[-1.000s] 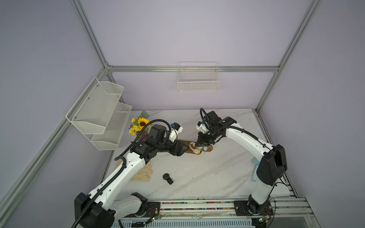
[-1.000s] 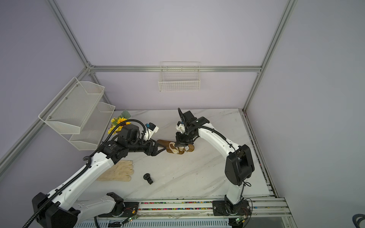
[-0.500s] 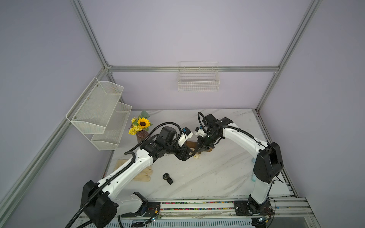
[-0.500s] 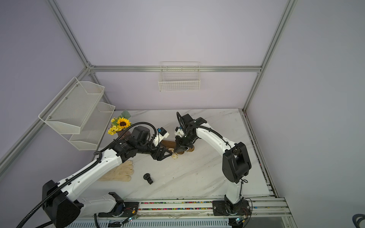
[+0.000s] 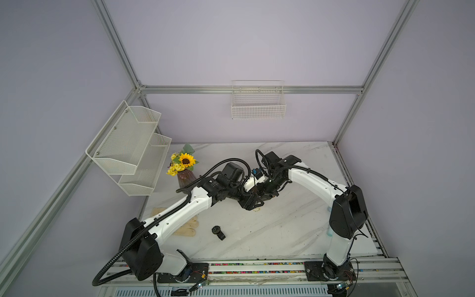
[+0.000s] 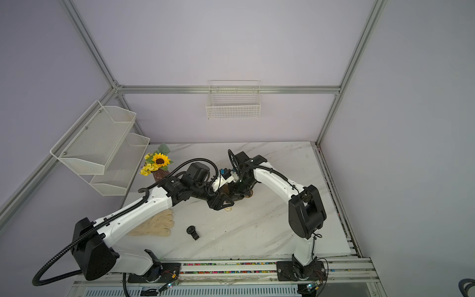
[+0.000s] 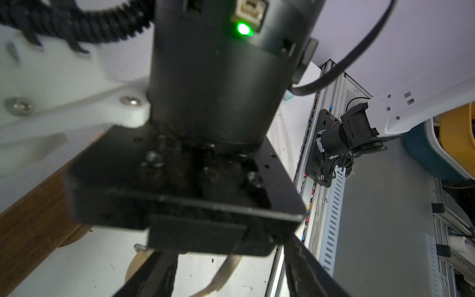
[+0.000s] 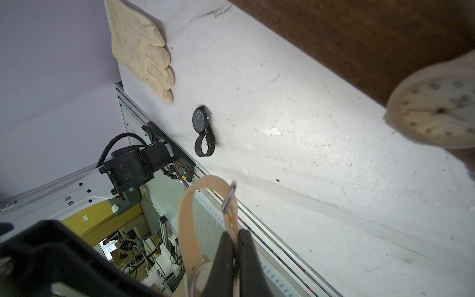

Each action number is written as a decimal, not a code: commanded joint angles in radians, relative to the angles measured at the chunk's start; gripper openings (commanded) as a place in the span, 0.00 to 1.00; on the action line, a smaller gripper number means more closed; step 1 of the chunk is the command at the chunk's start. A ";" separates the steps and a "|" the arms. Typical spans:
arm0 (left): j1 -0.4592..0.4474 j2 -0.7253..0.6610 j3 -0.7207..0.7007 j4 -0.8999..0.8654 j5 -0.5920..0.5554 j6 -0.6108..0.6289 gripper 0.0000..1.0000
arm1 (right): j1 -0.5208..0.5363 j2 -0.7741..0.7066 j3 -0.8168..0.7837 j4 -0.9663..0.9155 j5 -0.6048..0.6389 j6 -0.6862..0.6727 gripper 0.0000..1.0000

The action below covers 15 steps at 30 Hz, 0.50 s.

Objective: Place watch on stand
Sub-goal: Pick up the watch at the center of the board.

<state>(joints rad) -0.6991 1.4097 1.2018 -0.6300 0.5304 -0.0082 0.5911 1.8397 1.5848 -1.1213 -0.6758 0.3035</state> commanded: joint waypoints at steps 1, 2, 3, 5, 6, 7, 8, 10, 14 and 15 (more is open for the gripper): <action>-0.010 -0.006 0.030 -0.028 0.034 0.031 0.63 | 0.006 0.015 0.009 -0.032 -0.019 -0.036 0.00; -0.011 -0.007 0.025 -0.033 0.034 0.031 0.63 | 0.006 0.015 0.011 -0.035 -0.021 -0.038 0.00; -0.011 -0.006 0.017 -0.037 0.034 0.029 0.63 | 0.006 0.015 0.012 -0.036 -0.022 -0.038 0.00; -0.012 -0.011 0.001 -0.036 0.034 0.023 0.62 | 0.006 0.016 0.016 -0.037 -0.023 -0.037 0.00; -0.013 -0.013 -0.009 -0.037 0.032 0.021 0.62 | 0.006 0.018 0.017 -0.037 -0.027 -0.038 0.00; -0.013 -0.015 -0.017 -0.037 0.030 0.019 0.62 | 0.005 0.021 0.020 -0.036 -0.030 -0.037 0.00; -0.013 -0.015 -0.023 -0.037 0.025 0.018 0.62 | 0.005 0.021 0.020 -0.036 -0.036 -0.037 0.00; -0.013 -0.011 -0.027 -0.037 0.010 0.020 0.62 | 0.006 0.017 0.023 -0.035 -0.041 -0.035 0.00; -0.013 0.032 -0.018 -0.036 0.002 0.028 0.60 | 0.006 0.011 0.020 -0.034 -0.044 -0.031 0.00; -0.012 0.038 -0.018 -0.037 0.003 0.030 0.57 | 0.006 0.008 0.016 -0.030 -0.044 -0.028 0.00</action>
<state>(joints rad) -0.7082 1.4204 1.1957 -0.6685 0.5346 -0.0036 0.5911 1.8511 1.5852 -1.1301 -0.6968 0.2901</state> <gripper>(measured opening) 0.578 0.068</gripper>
